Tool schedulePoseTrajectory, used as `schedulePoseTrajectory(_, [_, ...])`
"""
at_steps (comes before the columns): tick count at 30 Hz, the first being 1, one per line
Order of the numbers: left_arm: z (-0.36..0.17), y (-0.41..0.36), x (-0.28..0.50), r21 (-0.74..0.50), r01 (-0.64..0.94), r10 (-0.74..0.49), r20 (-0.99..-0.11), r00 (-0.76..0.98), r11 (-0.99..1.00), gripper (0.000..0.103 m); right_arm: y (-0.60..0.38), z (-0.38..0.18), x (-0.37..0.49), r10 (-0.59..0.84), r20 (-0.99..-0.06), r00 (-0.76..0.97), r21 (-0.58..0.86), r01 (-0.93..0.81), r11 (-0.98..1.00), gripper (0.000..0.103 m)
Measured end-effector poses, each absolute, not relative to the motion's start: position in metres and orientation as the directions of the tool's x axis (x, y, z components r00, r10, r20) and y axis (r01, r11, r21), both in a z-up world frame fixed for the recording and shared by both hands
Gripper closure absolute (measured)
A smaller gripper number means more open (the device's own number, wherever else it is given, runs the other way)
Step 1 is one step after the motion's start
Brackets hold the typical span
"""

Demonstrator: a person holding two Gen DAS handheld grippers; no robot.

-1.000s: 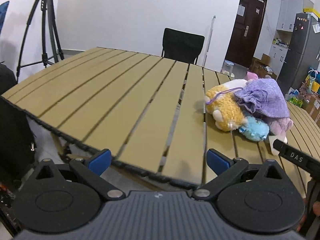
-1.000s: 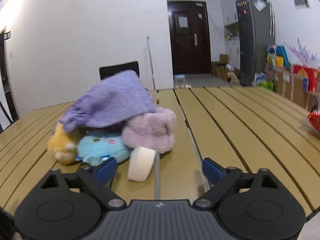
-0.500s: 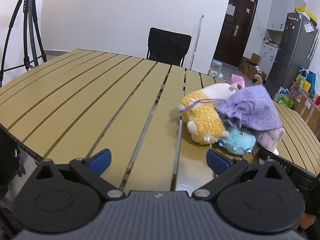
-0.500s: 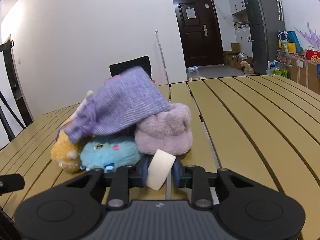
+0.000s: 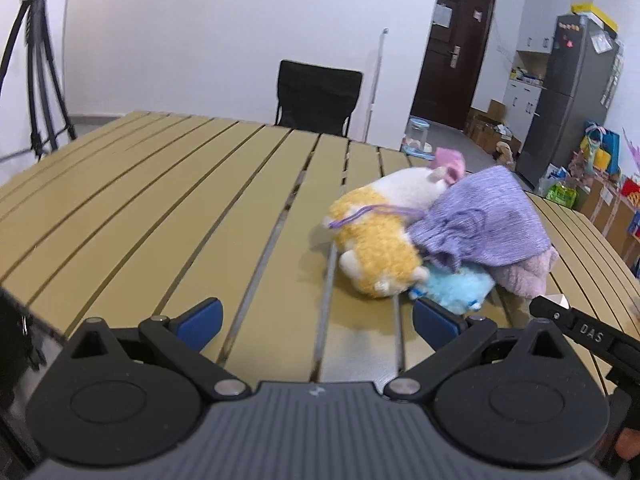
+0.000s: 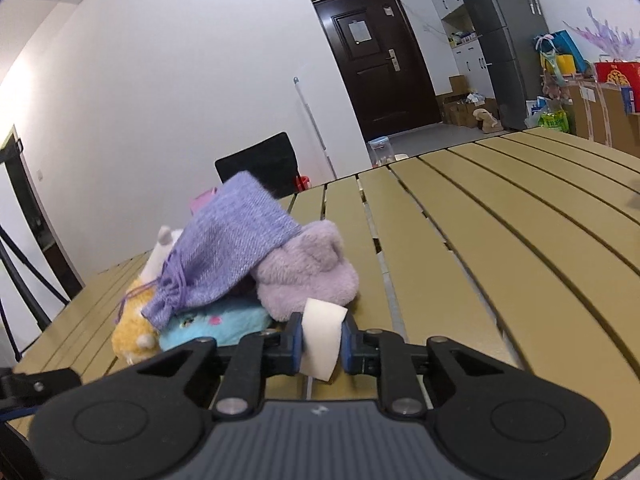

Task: Collect trash
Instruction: 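Grasp the white tape roll with the right tool, then grasp the purple drawstring bag with the left tool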

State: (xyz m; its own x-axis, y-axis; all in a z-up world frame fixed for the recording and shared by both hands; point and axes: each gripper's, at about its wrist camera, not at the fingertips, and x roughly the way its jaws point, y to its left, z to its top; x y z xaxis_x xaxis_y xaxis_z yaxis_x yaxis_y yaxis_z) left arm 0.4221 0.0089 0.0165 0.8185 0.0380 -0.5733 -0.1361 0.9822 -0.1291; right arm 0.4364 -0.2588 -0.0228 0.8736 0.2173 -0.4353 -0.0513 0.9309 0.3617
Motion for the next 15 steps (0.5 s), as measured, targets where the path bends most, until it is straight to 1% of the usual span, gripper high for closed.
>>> schedulePoseTrajectory(3, [0.024,-0.012,0.432,-0.074,-0.097,0.041,-0.543,0.839,0.992,0.000,-0.268,-0.016,0.429,0.188,-0.421,0.887,0.366,-0.023,0.930,0.085])
schedulePoseTrajectory(6, [0.030,-0.039,0.446,0.015,-0.052,0.052,-0.507,0.860,0.999,0.000,-0.283,-0.011,0.424,0.130,-0.410,0.903,0.365,0.033,0.930,0.085])
schedulePoseTrajectory(9, [0.033,-0.059,0.464,0.041,0.007,0.015,-0.509,0.861,0.999,0.000,-0.298,-0.010,0.423,0.110,-0.398,0.911,0.392,0.060,0.918,0.085])
schedulePoseTrajectory(12, [0.031,-0.077,0.484,0.074,0.070,-0.021,-0.524,0.852,0.995,0.000,-0.308,-0.014,0.425,0.094,-0.405,0.910,0.399,0.083,0.913,0.085])
schedulePoseTrajectory(15, [0.024,-0.095,0.500,0.129,0.087,-0.007,-0.523,0.852,0.988,0.000,-0.316,-0.016,0.430,0.085,-0.409,0.908,0.409,0.099,0.907,0.085])
